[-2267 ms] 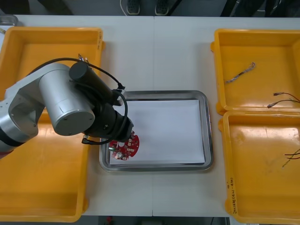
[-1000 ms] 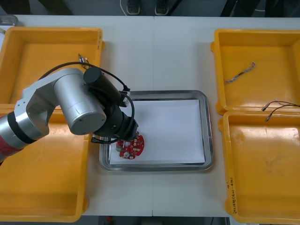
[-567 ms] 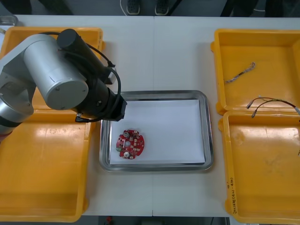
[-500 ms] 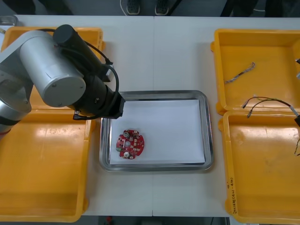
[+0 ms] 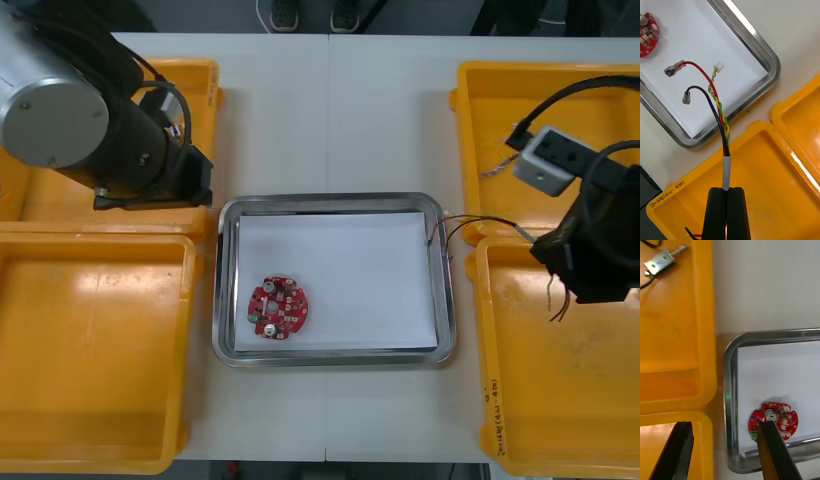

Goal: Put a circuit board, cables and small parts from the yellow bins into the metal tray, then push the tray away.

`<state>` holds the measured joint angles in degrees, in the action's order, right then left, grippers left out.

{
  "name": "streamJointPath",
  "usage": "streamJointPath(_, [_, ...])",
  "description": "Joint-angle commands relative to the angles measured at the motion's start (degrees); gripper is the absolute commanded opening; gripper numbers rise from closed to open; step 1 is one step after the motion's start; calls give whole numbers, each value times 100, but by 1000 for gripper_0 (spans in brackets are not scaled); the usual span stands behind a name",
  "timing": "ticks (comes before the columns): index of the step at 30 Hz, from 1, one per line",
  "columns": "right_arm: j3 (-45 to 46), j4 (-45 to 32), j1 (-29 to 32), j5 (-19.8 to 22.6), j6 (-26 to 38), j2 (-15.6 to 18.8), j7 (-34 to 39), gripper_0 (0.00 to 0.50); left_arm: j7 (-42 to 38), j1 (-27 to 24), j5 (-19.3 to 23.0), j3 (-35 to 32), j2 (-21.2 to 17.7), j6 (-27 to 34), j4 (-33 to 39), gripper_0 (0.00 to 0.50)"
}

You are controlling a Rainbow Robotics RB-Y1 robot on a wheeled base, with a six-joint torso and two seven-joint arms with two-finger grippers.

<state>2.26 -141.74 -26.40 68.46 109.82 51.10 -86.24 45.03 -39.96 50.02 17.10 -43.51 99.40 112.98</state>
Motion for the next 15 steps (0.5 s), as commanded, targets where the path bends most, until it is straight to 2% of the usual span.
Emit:
streamJointPath(1, [-683,-144,-603,-254,18,-346,-428,0,313,-205,78,-339,-386,106,-118,500])
streamJointPath(4, [-964,-144,-762,-474,18,-513,-525,0,419,-231,78,-549,-404,62,-382,500])
streamJointPath(9, [-1360,-100,-981,-931,18,-847,-1298,0,981,-460,52,-716,-447,36,-1024,500])
streamJointPath(14, [-1509,-38,-990,-1256,18,-1049,-1764,0,1219,-548,34,-787,-456,-201,-1375,500])
streamJointPath(15, [-1641,-3,-990,-1459,18,-1163,-1993,0,1351,-592,-1,-787,-456,-360,-1551,500])
